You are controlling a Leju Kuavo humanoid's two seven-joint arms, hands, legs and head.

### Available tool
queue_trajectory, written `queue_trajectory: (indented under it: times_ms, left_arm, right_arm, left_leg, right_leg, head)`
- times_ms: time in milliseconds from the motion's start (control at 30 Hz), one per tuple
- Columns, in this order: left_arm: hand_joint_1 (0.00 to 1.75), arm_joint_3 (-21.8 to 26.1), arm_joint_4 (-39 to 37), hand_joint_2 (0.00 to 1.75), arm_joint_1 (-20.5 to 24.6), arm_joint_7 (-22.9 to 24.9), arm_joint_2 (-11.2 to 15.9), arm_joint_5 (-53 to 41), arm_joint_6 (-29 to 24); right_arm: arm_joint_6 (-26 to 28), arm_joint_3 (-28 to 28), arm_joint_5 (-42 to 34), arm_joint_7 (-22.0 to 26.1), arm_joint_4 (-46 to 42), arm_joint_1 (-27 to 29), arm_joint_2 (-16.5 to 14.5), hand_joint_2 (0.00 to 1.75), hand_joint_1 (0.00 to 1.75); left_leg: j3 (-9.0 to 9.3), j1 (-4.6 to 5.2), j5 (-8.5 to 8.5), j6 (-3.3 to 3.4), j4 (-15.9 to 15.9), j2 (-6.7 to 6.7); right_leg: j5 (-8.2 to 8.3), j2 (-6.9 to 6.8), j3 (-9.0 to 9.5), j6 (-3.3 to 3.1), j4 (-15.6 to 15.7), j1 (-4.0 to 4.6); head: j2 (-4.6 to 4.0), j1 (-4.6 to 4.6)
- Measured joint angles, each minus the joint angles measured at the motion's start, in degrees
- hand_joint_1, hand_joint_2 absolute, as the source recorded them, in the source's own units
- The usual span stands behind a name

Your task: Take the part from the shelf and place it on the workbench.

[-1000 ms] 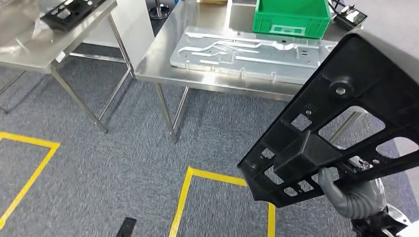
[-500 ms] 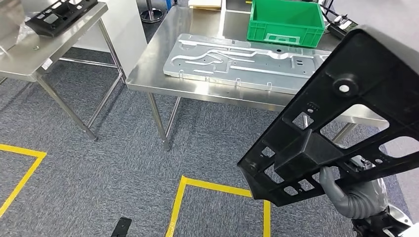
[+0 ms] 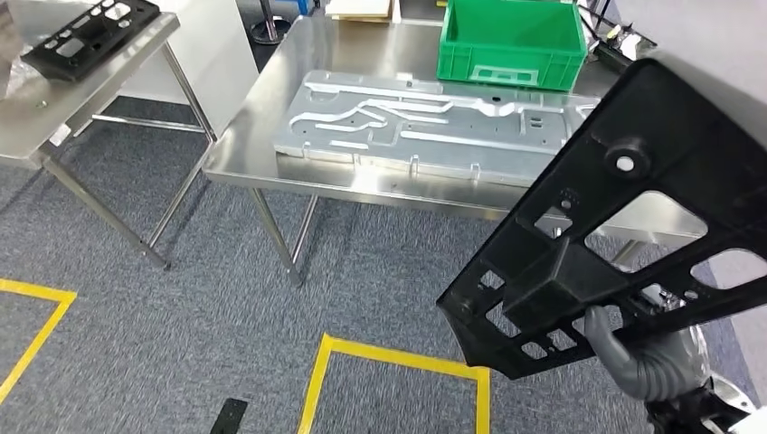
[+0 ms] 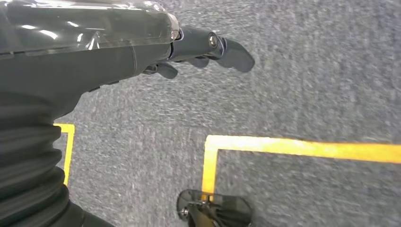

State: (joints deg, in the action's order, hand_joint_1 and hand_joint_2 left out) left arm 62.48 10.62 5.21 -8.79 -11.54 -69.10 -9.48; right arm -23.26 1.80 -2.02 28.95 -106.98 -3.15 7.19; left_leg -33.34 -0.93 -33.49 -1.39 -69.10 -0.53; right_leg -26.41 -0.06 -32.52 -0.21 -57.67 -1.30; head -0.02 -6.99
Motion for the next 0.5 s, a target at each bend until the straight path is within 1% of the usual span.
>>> queue_trajectory:
  times_ms: [33, 67, 100, 133, 200, 233, 267, 300, 333, 367, 467, 500]
  left_arm:
    - [0.00, 0.0, 0.0, 1.75, -0.1, 0.0, 0.0, 0.0, 0.0]
    - [0.00, 0.0, 0.0, 1.75, -0.2, 0.0, 0.0, 0.0, 0.0]
    - [0.00, 0.0, 0.0, 1.75, -0.3, 0.0, 0.0, 0.0, 0.0]
    - [0.00, 0.0, 0.0, 1.75, -0.3, 0.0, 0.0, 0.0, 0.0]
    - [0.00, 0.0, 0.0, 1.75, -0.4, 0.0, 0.0, -0.1, 0.1]
    - [0.00, 0.0, 0.0, 1.75, -0.4, 0.0, 0.0, 0.0, 0.1]
    - [0.00, 0.0, 0.0, 1.75, -0.5, 0.0, 0.1, 0.0, 0.1]
    - [0.00, 0.0, 0.0, 1.75, -0.5, 0.0, 0.1, 0.0, 0.1]
    - [0.00, 0.0, 0.0, 1.75, -0.5, 0.0, 0.1, 0.0, 0.1]
    - [0.00, 0.0, 0.0, 1.75, -0.5, 0.0, 0.0, 0.0, 0.1]
    - [0.00, 0.0, 0.0, 1.75, -0.5, 0.0, 0.0, 0.0, 0.1]
    - [0.00, 0.0, 0.0, 1.75, -0.5, 0.0, 0.0, 0.0, 0.0]
  right_arm:
    - [0.0, 0.0, 0.0, 0.0, 0.0, 0.0, 0.0, 1.75, 1.75]
    - [0.0, 0.0, 0.0, 0.0, 0.0, 0.1, 0.0, 1.75, 1.75]
    - [0.0, 0.0, 0.0, 0.0, 0.0, 0.1, 0.0, 1.75, 1.75]
    - [0.0, 0.0, 0.0, 0.0, 0.0, 0.1, 0.0, 1.75, 1.75]
    - [0.0, 0.0, 0.0, 0.1, 0.0, 0.2, 0.0, 1.75, 1.75]
    - [0.0, 0.0, -0.1, 0.2, 0.1, 0.2, 0.0, 1.75, 1.75]
    - [0.0, 0.0, -0.3, 0.3, 0.1, 0.3, 0.1, 1.75, 1.75]
    - [0.0, 0.0, -0.4, 0.5, 0.2, 0.3, 0.1, 1.75, 1.75]
    - [-0.1, 0.0, -0.6, 0.7, 0.2, 0.3, 0.2, 1.75, 1.75]
    - [-0.1, 0.0, -0.7, 0.8, 0.2, 0.3, 0.3, 1.75, 1.75]
    - [-0.1, 0.0, -0.8, 1.0, 0.2, 0.2, 0.4, 1.75, 1.75]
    - [-0.1, 0.0, -0.8, 1.0, 0.3, 0.2, 0.5, 1.75, 1.75]
  left_leg:
    - [-2.51, 0.00, -1.47, -0.05, -3.2, 0.07]
    - [-4.28, 0.00, -2.22, 0.02, -4.8, 0.10]
    - [-5.16, 0.04, -1.83, 0.16, -4.4, 0.10]
    - [-5.12, 0.12, -0.12, 0.46, -2.0, 0.11]
    - [-3.88, 0.54, 5.66, 1.33, 5.0, 0.14]
    - [-3.36, 0.80, 7.75, 1.71, 7.6, 0.17]
    - [-3.08, 1.03, 9.16, 2.03, 9.1, 0.20]
    - [-2.99, 1.18, 9.41, 2.25, 9.5, 0.22]
    - [-2.68, 1.19, 9.29, 2.49, 9.8, 0.23]
    - [-2.46, 1.18, 9.38, 2.71, 9.9, 0.22]
    - [-2.07, 1.10, 9.31, 2.95, 10.1, 0.16]
    - [-1.73, 1.00, 9.29, 3.03, 10.4, 0.14]
  right_leg:
    - [-0.50, 0.03, 0.47, -0.14, 0.0, 0.15]
    - [-1.03, 0.10, 1.05, -0.22, 0.0, 0.30]
    - [-1.61, 0.18, 1.77, -0.24, 0.0, 0.43]
    - [-2.24, 0.23, 2.65, -0.21, 0.0, 0.55]
    - [-3.57, 0.23, 4.43, 0.00, 0.0, 0.72]
    - [-4.14, 0.26, 5.00, 0.26, 0.0, 0.77]
    - [-4.58, 0.29, 5.39, 0.58, 0.1, 0.78]
    - [-4.75, 0.34, 5.63, 0.95, 0.1, 0.83]
    - [-4.80, 0.38, 5.78, 1.29, 0.1, 0.84]
    - [-4.77, 0.36, 5.99, 1.51, 0.1, 0.87]
    - [-4.67, 0.34, 6.18, 1.70, -0.1, 0.91]
    - [-4.61, 0.32, 5.91, 1.79, -0.8, 0.84]
  head:
    - [0.00, 0.00]
    - [0.00, 0.01]
    - [0.00, 0.00]
    - [0.00, 0.01]
    - [0.00, 0.04]
    - [0.00, 0.04]
    - [0.00, 0.05]
    - [0.00, 0.05]
    - [0.00, 0.04]
    - [0.00, 0.05]
    - [0.00, 0.05]
    - [0.00, 0.06]
